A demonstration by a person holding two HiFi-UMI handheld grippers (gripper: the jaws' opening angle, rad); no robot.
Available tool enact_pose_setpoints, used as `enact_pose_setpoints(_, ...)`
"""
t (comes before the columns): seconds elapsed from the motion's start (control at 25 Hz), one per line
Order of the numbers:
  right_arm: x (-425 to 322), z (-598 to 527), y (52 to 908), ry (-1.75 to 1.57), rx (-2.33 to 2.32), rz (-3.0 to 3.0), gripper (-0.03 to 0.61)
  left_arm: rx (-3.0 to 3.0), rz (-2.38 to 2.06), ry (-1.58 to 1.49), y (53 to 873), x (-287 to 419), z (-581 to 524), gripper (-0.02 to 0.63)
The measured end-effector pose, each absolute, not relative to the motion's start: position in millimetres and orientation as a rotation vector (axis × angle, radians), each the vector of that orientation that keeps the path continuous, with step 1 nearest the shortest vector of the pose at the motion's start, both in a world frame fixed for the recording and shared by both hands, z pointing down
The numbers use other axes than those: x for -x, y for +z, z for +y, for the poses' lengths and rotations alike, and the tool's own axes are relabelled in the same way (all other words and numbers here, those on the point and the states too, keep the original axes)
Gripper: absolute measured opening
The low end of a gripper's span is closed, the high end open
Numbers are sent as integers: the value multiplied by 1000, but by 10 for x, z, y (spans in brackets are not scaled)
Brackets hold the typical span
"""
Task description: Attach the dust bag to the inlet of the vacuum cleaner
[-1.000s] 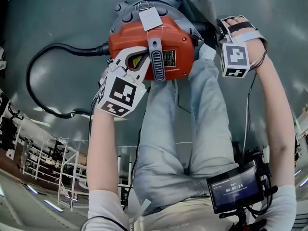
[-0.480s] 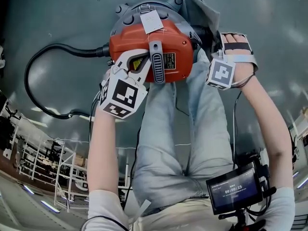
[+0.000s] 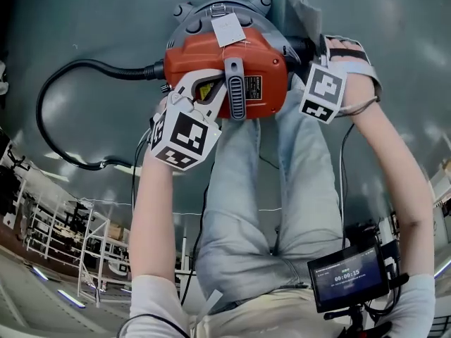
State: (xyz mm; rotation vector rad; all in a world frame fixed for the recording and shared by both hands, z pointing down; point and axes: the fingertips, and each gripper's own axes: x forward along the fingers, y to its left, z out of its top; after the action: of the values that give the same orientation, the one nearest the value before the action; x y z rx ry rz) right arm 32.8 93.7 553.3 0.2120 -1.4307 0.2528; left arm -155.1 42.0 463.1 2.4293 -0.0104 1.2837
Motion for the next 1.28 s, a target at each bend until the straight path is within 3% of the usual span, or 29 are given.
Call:
enact_pose_setpoints(0.12, -348, 948, 5574, -51, -313, -1349, 264, -2427, -7, 1284, 4620, 1574, 452, 5)
enact_pose_setpoints(0.44, -319, 1000, 5523, 787, 203, -1487, 270, -2443, -22, 1256, 4549, 1509, 436, 5)
enact_pose_setpoints(0.64, -190, 845, 5572, 140, -263, -1334, 268, -2427, -22, 1251, 4626, 1670, 367, 5)
enact_pose_setpoints(0.72, -277, 885, 5595, 35, -325, -1305, 267, -2421, -11, 1252, 4631, 1607, 375, 5)
enact_pose_setpoints(0.96, -336, 935, 5557, 636, 225, -1415, 268, -2427, -7, 1254, 4568, 1487, 435, 5)
enact_pose_setpoints(1.04, -347, 983, 5544, 697, 253, -1374, 270, -2433, -12, 1254, 4577, 1477, 435, 5)
enact_pose_setpoints(1.28, -380, 943, 5551, 19, -375, -1189, 267, -2432, -8, 1257, 4650, 1475, 477, 5)
